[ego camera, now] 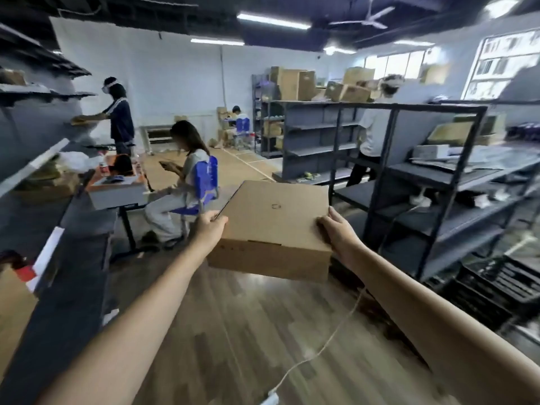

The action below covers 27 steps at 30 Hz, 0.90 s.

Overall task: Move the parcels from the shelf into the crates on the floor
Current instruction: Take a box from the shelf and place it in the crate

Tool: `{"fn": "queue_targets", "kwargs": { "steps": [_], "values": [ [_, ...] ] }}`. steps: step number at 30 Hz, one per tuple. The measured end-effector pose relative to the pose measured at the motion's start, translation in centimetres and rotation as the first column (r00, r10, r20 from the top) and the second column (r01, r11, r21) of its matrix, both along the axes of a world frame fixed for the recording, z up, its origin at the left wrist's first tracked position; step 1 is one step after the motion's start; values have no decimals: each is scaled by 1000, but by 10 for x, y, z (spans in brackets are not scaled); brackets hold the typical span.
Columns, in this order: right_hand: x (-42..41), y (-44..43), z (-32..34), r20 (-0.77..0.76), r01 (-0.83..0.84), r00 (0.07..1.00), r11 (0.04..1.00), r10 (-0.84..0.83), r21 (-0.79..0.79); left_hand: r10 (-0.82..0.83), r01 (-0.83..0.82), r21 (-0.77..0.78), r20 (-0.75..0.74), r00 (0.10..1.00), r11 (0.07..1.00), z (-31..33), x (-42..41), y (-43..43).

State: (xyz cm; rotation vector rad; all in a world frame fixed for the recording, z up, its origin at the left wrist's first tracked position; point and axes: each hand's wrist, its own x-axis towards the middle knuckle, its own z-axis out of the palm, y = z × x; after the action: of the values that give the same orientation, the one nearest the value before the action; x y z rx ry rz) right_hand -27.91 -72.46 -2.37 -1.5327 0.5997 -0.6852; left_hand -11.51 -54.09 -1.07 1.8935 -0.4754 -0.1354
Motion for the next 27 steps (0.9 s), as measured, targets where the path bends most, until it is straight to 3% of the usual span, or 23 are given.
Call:
{"fn": "queue_targets", "kwargs": {
  "steps": [5,12,19,27],
  "values": [
    [-151,-69,-4,-31,257,966,966,-257,-20,-280,277,68,29,960,958,-2,-115,-110],
    [-327,-114,-9,-26,579,815,815,-579,-10,-633,631,52,32,774,774,-14,-246,-239],
    [-430,-160,-30,-68,758,652,651,-755,46,-814,808,106,49,578,580,-29,-344,-336],
    [-489,-264,-43,-127,848,530,529,-839,43,-902,900,82,-6,431,429,-43,-400,-474]
  ]
}}
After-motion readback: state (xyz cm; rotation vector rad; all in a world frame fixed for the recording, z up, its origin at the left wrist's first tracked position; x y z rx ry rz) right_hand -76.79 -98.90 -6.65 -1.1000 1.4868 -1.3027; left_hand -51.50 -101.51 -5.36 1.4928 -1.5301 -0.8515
